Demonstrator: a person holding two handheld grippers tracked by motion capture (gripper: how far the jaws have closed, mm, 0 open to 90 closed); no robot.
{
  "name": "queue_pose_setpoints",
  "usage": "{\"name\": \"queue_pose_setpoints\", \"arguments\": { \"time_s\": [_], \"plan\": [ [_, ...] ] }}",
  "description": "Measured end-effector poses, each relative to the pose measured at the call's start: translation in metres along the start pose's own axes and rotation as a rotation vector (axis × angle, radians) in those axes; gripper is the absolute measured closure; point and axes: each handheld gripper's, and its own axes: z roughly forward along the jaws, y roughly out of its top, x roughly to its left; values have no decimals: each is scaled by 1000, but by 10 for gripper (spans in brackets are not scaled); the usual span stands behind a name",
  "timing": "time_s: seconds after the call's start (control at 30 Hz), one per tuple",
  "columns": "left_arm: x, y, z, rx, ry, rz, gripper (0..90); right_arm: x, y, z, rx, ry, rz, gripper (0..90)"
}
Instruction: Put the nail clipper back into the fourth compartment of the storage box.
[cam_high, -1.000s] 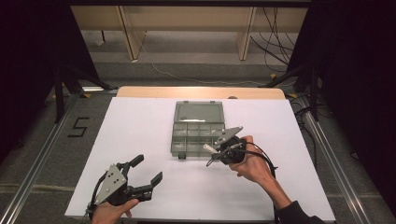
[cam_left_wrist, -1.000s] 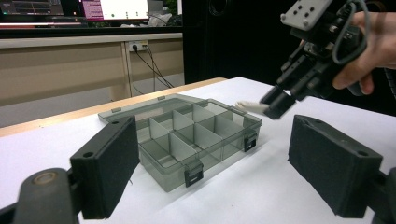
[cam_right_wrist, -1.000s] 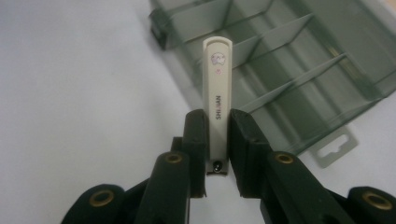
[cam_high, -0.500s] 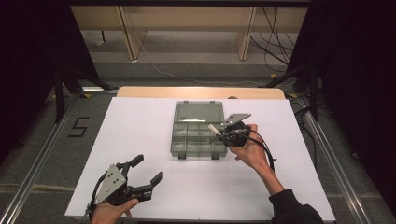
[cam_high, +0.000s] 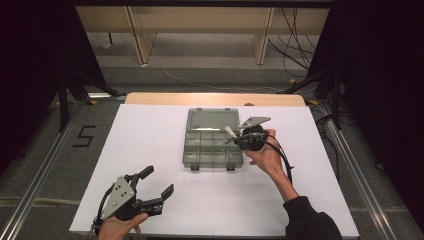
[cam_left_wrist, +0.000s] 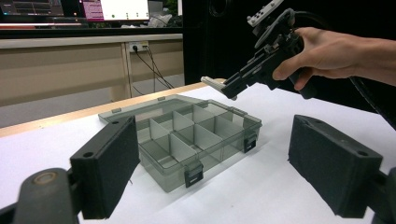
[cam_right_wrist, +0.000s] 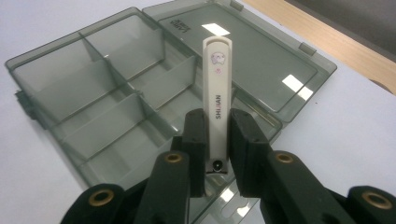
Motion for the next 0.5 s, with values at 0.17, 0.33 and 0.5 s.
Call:
{"name": "queue_pose_setpoints", "arguments": {
  "time_s": [0.17, 0.33, 0.5],
  "plan": [
    [0, 0, -1, 2, 1, -1, 156, -5, -1, 7, 3, 2, 5, 775],
    [0, 0, 0, 0, -2, 4, 156, -7, -2, 11, 5, -6, 17, 775],
    [0, 0, -1, 0, 1, -1, 156, -8, -3, 14, 4, -9, 28, 775]
  ]
}}
